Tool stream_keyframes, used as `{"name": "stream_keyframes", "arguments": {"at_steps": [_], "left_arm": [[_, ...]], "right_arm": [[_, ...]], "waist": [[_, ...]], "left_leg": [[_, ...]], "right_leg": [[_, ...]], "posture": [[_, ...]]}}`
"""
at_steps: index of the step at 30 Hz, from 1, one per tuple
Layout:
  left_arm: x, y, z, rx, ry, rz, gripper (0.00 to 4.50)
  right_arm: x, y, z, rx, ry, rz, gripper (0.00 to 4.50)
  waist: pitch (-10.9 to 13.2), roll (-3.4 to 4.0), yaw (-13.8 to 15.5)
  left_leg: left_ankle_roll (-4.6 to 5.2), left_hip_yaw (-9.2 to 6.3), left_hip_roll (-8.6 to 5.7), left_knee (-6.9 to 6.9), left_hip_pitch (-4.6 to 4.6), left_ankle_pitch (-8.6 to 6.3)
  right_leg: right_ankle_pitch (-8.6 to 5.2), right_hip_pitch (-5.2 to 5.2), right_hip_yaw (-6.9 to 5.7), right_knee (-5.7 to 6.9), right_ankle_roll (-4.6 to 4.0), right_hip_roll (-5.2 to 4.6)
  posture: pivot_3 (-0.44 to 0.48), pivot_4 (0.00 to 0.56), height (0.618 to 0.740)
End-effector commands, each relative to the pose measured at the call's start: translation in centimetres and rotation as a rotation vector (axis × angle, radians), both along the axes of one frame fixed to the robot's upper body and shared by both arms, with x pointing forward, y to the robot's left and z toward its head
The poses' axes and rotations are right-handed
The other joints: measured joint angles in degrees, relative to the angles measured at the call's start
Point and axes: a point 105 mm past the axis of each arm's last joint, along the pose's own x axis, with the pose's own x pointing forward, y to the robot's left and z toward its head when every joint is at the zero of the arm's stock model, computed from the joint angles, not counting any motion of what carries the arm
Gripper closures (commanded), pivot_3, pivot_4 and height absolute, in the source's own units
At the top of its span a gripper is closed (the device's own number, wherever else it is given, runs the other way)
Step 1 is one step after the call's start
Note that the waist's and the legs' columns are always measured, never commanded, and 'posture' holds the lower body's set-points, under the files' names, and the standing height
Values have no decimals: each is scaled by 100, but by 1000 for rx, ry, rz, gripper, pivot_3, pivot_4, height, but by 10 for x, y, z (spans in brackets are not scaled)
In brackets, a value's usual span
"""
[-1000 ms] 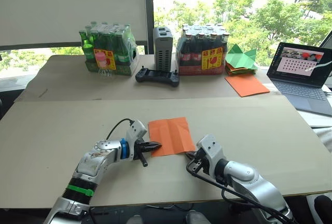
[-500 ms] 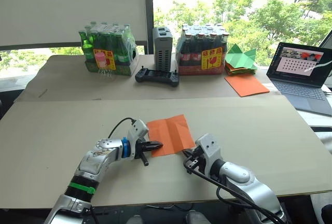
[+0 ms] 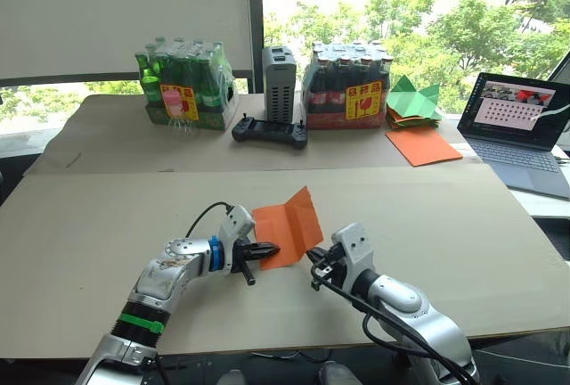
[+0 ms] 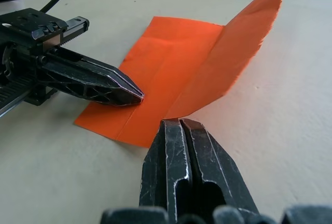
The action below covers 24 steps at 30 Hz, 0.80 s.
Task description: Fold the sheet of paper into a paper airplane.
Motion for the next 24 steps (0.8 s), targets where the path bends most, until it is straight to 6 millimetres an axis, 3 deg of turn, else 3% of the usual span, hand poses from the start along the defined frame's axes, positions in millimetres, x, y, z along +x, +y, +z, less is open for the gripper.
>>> {"name": "stream_keyframes", "arguments": {"at_steps": [1,17,24], "left_arm": [[-2,0,-5,17,9,-4,4500],[-2,5,-5,21,5,28,4500],[-5,19,-3,16,-2,87,4500]], "right_arm": [[4,10,14,30,-63,30,4481],[17,34,-5,-42,-32,122,4481],[21,38,-11,-75,-22,139,4481]], "waist": [[0,0,0],[0,1,-10],[-1,1,-34]], "left_leg": [[0,-1,0,0,0,0],[0,-1,0,0,0,0],[0,-2,2,0,2,0]], "right_leg": [[0,0,0,0,0,0],[0,-1,0,1,0,0],[1,-2,0,5,-1,2]], "posture": [[0,150,740],[0,150,740],[0,150,740]]}}
